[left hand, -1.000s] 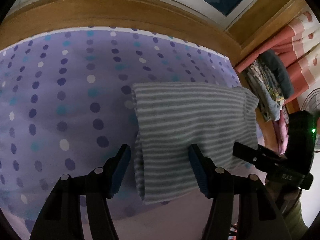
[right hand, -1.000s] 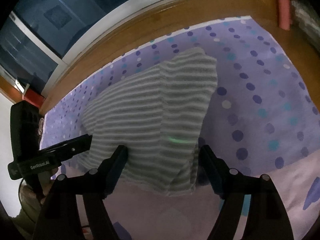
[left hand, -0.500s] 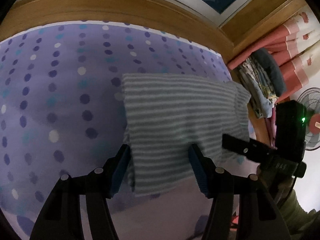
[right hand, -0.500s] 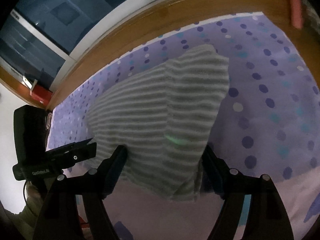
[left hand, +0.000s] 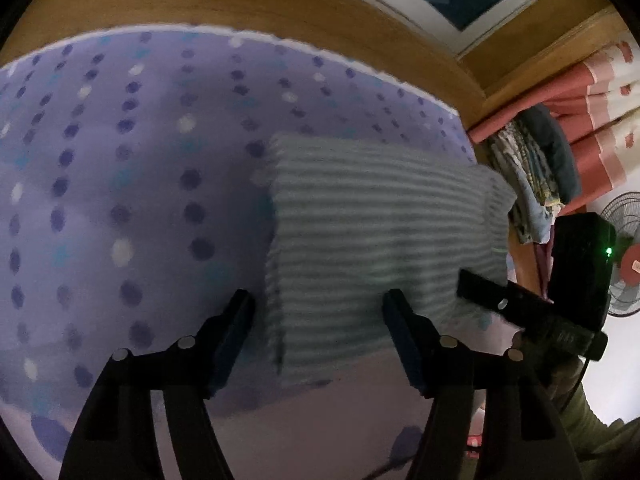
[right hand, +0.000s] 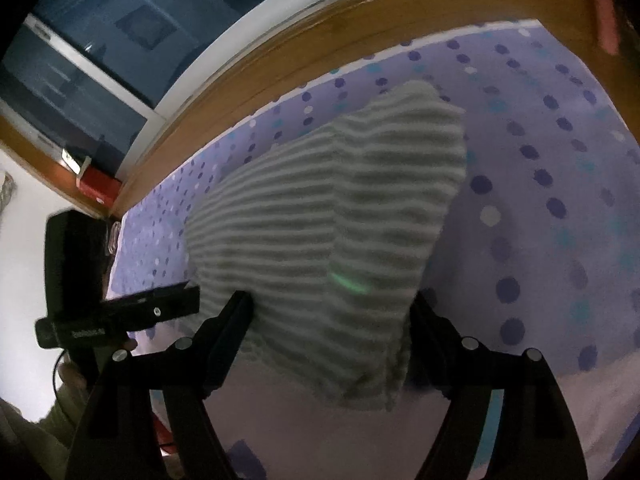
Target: Fold clothes
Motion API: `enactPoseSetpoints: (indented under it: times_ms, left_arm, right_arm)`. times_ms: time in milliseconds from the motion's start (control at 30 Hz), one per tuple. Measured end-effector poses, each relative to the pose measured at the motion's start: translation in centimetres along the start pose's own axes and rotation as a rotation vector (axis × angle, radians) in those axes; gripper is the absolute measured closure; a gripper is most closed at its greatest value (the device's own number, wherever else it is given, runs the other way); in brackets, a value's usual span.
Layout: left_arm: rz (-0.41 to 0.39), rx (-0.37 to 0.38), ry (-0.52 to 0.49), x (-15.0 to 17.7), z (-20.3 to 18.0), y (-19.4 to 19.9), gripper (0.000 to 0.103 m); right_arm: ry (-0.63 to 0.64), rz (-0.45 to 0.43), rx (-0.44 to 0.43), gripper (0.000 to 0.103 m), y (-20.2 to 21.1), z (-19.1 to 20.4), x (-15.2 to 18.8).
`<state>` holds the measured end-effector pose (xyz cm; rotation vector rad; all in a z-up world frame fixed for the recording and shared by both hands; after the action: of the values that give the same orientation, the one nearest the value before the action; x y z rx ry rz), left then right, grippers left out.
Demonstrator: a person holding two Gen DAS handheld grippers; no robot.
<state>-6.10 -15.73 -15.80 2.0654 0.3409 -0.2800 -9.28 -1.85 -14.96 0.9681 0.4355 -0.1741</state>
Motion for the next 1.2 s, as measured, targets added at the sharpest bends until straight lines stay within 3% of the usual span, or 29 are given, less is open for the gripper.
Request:
enactPoseSetpoints:
  times_ms: [133,200,233,367,467,667,833,1200]
  left_arm:
    - [-0.018,-0.005,0.0,-0.9,-0.5,-0.8,0.034]
    - [-0.026,-0.003,-0.007,-1.0,-0.6,-0.8,0.037]
    - [-0.032,0.017,0.003,-0.9,-0.8,-0.7,0.046]
    - [-0.072,0.012,-0.03,-0.6,-1.8,0.0,0.067]
    - [-0.095,-0.022,-0.075,-0.7,-2.5,0.8,0.071]
    - [-0.14,-0.006,-0.032,-1.3,-1.8,3.1,0.071]
    - [-0.181,-0.036,-0.031,-1.2,-0.6,5.6,0.071]
    - [-0.276,-0.092,-0.008,0.8,6.5,13.3,0.071]
  right_arm:
    - [0.04,-0.016,0.018,0.025,-0.4,0.1,-0.6]
    - [0.054,-0.039,0.016,0.036,-0.5,0.3,-0.6]
    - [0.051,-0.046,-0.001,0.047,-0.4,0.4,-0.5]
    - [0.034,-0.07,-0.063,0.059,0.0,0.6,-0.3]
    - [0.022,-0.078,-0.089,0.061,0.6,0.9,-0.3]
    - [0.039,-0.088,-0.129,0.062,1.3,3.0,-0.3]
    - [0.084,-0.098,-0.149,0.062,1.1,5.8,-0.3]
    - [0.169,-0.085,-0.196,0.062,-2.6,15.5,1.4]
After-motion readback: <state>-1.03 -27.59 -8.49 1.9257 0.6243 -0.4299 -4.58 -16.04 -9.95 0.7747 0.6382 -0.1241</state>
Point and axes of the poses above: each gripper's, at about its wrist camera, not at the fingertips, and y roughly against the way its jaws point, z to its left, x to its underside, the point moved 10 cm from there along -y, roughly the way its jaws point, and after that the axes turned 1 degree about -z, right-handed, at the moved point
